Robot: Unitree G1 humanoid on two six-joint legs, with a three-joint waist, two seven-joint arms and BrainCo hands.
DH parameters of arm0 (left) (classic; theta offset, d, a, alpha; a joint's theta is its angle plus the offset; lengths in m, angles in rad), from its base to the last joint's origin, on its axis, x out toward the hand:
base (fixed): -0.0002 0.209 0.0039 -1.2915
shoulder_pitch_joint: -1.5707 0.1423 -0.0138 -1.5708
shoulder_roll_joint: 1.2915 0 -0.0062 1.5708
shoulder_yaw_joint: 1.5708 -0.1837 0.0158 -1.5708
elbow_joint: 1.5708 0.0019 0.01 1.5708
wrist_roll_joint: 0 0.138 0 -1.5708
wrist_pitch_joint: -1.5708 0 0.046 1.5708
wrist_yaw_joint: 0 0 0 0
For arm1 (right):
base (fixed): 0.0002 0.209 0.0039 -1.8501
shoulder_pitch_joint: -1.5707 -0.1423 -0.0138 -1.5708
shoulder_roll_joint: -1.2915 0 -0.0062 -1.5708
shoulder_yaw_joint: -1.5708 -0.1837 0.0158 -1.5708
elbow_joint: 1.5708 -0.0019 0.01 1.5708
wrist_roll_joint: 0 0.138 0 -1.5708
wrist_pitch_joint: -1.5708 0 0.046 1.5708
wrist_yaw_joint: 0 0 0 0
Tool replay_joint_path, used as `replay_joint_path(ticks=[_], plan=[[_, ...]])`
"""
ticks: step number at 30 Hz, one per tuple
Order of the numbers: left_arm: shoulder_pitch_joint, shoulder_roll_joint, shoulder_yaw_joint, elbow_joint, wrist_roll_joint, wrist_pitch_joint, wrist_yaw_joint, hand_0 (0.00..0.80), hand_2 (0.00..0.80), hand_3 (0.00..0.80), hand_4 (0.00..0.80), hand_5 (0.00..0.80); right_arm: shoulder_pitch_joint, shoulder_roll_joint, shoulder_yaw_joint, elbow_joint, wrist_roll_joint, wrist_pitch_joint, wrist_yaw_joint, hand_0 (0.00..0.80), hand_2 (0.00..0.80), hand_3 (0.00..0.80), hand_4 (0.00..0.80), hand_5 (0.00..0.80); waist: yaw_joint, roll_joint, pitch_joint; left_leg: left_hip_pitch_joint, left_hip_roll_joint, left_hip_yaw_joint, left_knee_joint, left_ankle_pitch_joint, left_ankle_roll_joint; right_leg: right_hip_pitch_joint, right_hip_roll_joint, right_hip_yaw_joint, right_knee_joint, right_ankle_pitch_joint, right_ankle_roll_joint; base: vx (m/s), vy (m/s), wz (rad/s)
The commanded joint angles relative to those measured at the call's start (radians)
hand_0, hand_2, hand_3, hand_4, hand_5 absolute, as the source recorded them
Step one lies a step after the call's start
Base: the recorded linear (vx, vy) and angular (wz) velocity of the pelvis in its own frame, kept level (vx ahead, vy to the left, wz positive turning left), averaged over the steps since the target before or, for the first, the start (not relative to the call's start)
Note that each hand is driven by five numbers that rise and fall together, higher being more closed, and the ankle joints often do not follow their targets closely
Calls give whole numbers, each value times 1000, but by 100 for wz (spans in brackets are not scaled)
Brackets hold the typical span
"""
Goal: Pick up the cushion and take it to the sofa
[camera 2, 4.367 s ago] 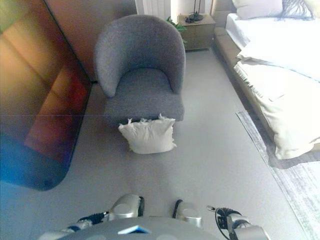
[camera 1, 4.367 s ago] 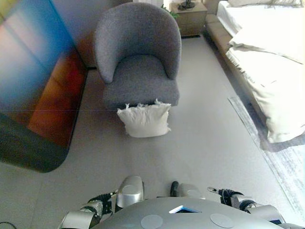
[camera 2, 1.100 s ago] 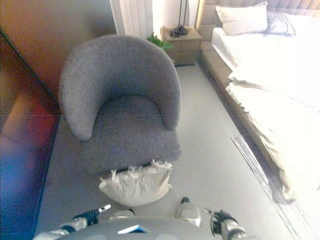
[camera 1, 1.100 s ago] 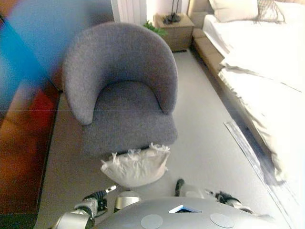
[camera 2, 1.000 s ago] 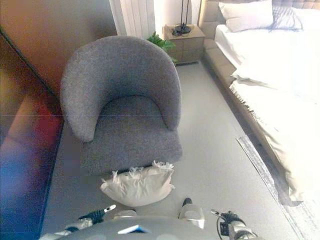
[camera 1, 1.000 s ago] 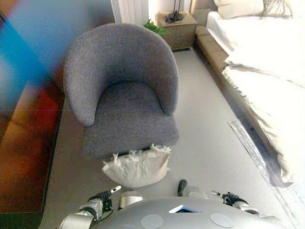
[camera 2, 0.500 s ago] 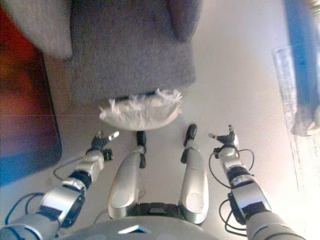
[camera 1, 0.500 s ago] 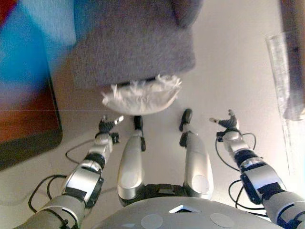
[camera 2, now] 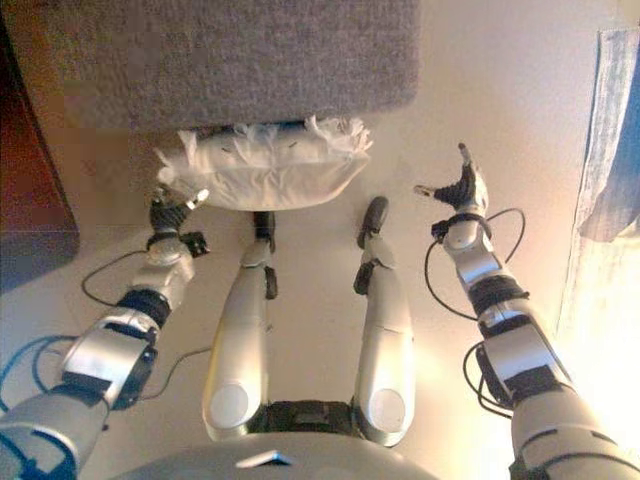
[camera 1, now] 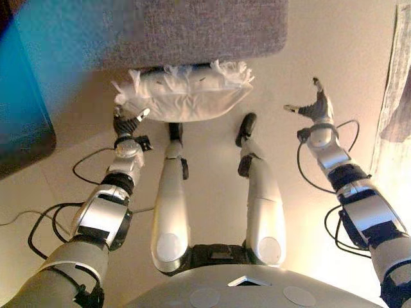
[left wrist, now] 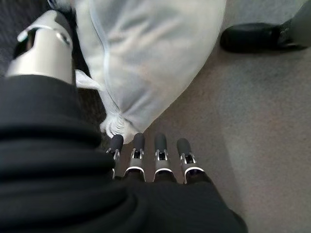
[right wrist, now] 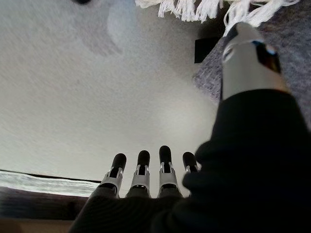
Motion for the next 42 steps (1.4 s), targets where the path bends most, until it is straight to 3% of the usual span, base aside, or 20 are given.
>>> replay_joint_path(ticks=[1,7,12,19,23,24,25,30,32,33,36,37,38,40,41,42], plan=[[9,27,8,-49,-28,-76,4,0,0,0,0,0,-8,-97,59,-44,-36,-35,-16,0,0,0,0,0,-2,21,-8,-159,-24,9,87,-27,48,-83,-24,17,103,-86,84,-23,28,11],[-57,46,-28,-85,-38,-105,-32,0,0,0,0,0,-122,-138,137,-49,-27,-96,85,0,0,0,0,0,2,31,-8,-310,-28,-9,146,-36,40,-220,-28,28,161,-99,81,-32,23,12],[-133,66,-64,-100,-31,-79,-63,0,0,0,0,0,-208,-153,195,-74,56,-152,231,0,0,0,0,0,0,37,-8,-399,-24,-7,178,-43,35,-304,-30,35,207,-117,81,-13,44,8],[-190,90,-106,-141,-111,-79,-166,0,0,0,0,0,-269,-163,244,-165,316,-177,574,0,0,0,0,0,-7,52,-8,-485,-22,-10,207,-38,23,-391,-26,56,255,-132,83,7,67,4],[-197,90,-130,-194,-159,-93,-218,0,0,0,0,0,-278,-157,240,-222,419,-180,653,0,0,0,0,0,-10,64,-8,-520,-25,-11,229,-38,19,-429,-27,68,284,-137,85,48,54,0],[-186,82,-138,-206,-175,-98,-232,0,0,0,0,0,-275,-151,240,-231,442,-178,667,0,0,0,0,0,-10,67,-8,-512,-27,-16,255,-79,10,-424,-24,79,317,-178,94,20,49,0],[-194,80,-138,-215,-182,-99,-237,0,0,0,0,0,-288,-151,235,-236,450,-176,672,0,0,0,0,0,-10,68,-8,-536,-28,-10,241,-38,17,-448,-25,73,302,-140,86,18,52,3],[-196,45,-156,-255,-318,-100,-442,0,0,0,0,0,-321,-122,226,-267,522,-174,697,0,0,0,0,0,-11,83,-8,-571,-26,-2,258,-36,14,-488,-28,83,338,-146,91,-15,32,0],[-202,28,-172,-278,-414,-53,-550,0,0,0,0,0,-333,-105,215,-284,556,-170,694,0,0,0,0,0,-13,89,-8,-589,-30,0,267,-37,14,-506,-28,88,347,-145,92,46,3,0],[-196,16,-179,-285,-466,-23,-613,0,0,0,0,0,-332,-95,213,-294,568,-164,693,0,0,0,0,0,-16,90,-8,-574,-30,-4,288,-82,6,-493,-28,97,368,-186,103,86,12,0],[-227,-15,-193,-311,-576,58,-812,0,0,0,0,0,-367,-58,203,-312,614,-164,690,0,0,0,0,0,-20,98,-8,-610,-31,7,265,-41,17,-530,-29,96,341,-142,97,-80,28,1],[-239,-26,-206,-318,-606,78,-865,649,649,649,649,649,-378,-41,196,-314,625,-154,700,0,0,0,0,0,-23,100,-8,-617,-32,8,266,-42,17,-538,-28,101,342,-140,99,-22,35,0],[-245,-41,-215,-328,-629,84,-909,800,800,800,800,800,-385,-27,196,-318,638,-145,711,0,0,0,0,0,-25,102,-8,-621,-32,9,265,-43,17,-542,-28,104,340,-140,100,-18,32,1],[-258,-65,-232,-348,-657,98,-978,800,800,800,800,800,-401,3,199,-329,645,-116,747,0,0,0,0,0,-29,105,-8,-626,-33,13,258,-44,19,-546,-28,108,324,-136,103,0,0,0],[-262,-80,-238,-360,-674,114,-1005,800,800,800,800,800,-409,14,207,-336,646,-99,761,477,477,477,477,477,-31,107,-8,-626,-35,14,252,-42,19,-547,-26,110,314,-131,103,90,5,-7],[-257,-95,-248,-371,-687,127,-1025,800,800,800,800,800,-408,27,217,-340,652,-87,778,800,800,800,800,800,-35,108,-8,-605,-37,10,262,-80,10,-528,-25,118,317,-160,112,0,20,-5]])
